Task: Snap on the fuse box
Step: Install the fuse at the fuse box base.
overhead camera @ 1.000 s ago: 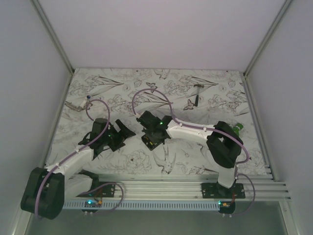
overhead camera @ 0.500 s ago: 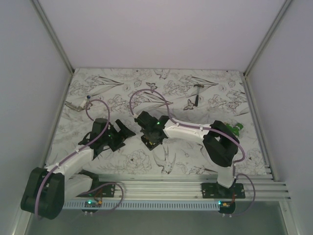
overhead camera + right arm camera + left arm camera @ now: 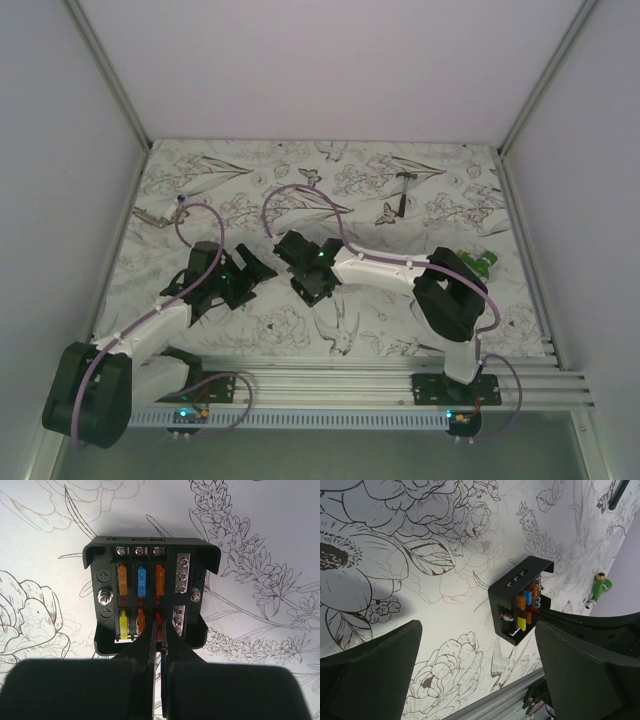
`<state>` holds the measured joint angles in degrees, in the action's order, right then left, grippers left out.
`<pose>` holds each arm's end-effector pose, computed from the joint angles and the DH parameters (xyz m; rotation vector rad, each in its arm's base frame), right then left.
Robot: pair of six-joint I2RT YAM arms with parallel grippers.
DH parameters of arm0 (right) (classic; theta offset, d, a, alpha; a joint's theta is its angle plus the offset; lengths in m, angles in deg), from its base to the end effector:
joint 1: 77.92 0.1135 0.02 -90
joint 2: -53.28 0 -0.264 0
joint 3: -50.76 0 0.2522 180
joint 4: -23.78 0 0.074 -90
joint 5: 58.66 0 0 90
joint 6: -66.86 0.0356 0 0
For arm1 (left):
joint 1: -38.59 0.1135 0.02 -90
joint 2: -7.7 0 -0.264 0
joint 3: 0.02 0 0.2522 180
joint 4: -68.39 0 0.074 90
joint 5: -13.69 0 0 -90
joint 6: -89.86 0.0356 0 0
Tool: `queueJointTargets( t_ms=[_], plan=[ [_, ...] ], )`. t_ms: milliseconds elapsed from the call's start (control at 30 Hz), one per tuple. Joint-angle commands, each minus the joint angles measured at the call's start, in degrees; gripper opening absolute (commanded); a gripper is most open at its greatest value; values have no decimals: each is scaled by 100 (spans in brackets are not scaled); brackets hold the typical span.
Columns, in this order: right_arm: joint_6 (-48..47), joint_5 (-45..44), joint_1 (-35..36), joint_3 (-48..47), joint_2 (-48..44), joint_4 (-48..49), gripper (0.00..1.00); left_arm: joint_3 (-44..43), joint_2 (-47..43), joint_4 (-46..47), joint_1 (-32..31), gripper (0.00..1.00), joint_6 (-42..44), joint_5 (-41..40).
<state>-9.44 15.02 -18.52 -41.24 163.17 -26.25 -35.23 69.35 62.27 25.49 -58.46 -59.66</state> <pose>0.2074 0.3310 0.1840 -0.9664 2.4854 0.0027 0.2038 -0.0579 0.1754 -0.7108 2.1844 -1.0044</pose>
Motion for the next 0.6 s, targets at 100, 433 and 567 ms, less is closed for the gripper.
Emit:
queueJointTargets(
  t_ms=[100,433,567],
  plan=[
    [29,19,55,96,382,-136,0,106,-53,-25,41,99,-69,104],
    [69,167,55,366,368,-201,1,87,-39,-26,36,99,-100,127],
    [85,216,63,373,97,-119,9,81,-62,-26,37,99,-109,146]
  ],
)
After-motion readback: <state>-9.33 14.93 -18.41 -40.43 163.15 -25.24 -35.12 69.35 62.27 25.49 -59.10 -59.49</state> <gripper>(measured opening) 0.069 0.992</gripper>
